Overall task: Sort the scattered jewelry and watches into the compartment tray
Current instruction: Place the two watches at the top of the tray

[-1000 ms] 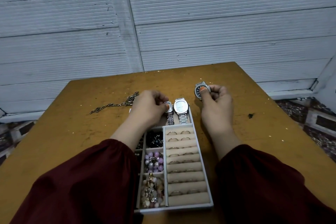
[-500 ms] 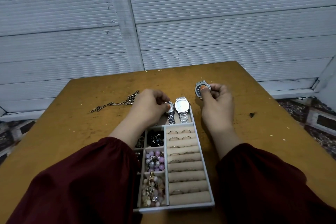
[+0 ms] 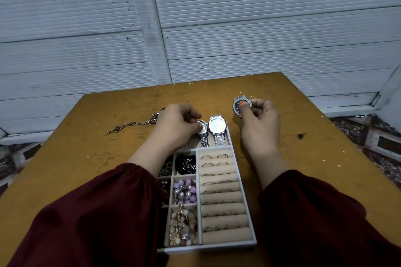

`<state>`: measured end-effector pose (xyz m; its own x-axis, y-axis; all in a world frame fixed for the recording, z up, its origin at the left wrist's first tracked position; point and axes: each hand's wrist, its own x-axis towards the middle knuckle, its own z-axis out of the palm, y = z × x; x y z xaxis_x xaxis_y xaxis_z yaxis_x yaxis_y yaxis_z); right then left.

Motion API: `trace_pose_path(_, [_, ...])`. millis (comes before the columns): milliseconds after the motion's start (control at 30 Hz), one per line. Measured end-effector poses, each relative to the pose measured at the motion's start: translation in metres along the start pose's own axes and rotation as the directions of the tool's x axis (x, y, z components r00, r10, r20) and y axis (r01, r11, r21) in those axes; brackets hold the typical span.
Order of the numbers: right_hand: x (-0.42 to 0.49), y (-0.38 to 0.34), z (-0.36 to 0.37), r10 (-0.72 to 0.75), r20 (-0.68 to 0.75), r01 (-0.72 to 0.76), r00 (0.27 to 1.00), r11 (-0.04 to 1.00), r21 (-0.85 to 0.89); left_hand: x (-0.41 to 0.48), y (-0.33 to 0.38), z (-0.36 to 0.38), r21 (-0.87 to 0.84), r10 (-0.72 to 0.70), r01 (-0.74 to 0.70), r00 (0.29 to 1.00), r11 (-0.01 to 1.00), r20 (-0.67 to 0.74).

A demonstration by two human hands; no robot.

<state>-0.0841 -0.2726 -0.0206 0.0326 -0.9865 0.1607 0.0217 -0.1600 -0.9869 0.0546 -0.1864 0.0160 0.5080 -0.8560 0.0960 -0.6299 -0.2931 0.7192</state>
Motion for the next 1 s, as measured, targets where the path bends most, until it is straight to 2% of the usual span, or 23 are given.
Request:
trace_pose_path(433, [0.001, -0.002, 0.001, -0.001, -0.012, 0.001, 1.0, 1.0, -0.013, 0.0, 0.001, 0.002, 0.04, 0.018, -0.018, 1.0, 0.999, -0.007])
trace_pose_path(800, [-0.001, -0.007, 0.0, 0.008, 0.003, -0.008, 1.0, 1.0, -0.006, 0.004, -0.006, 0.002, -0.034, 0.009, -0.01, 0.999, 0.999, -0.031])
trace_pose_path(1000, [-0.002, -0.012, -0.003, 0.01, -0.002, -0.01, 1.0, 1.0, 0.011, -0.001, -0.007, -0.005, -0.15, -0.011, 0.003, 0.999, 0.989, -0.052])
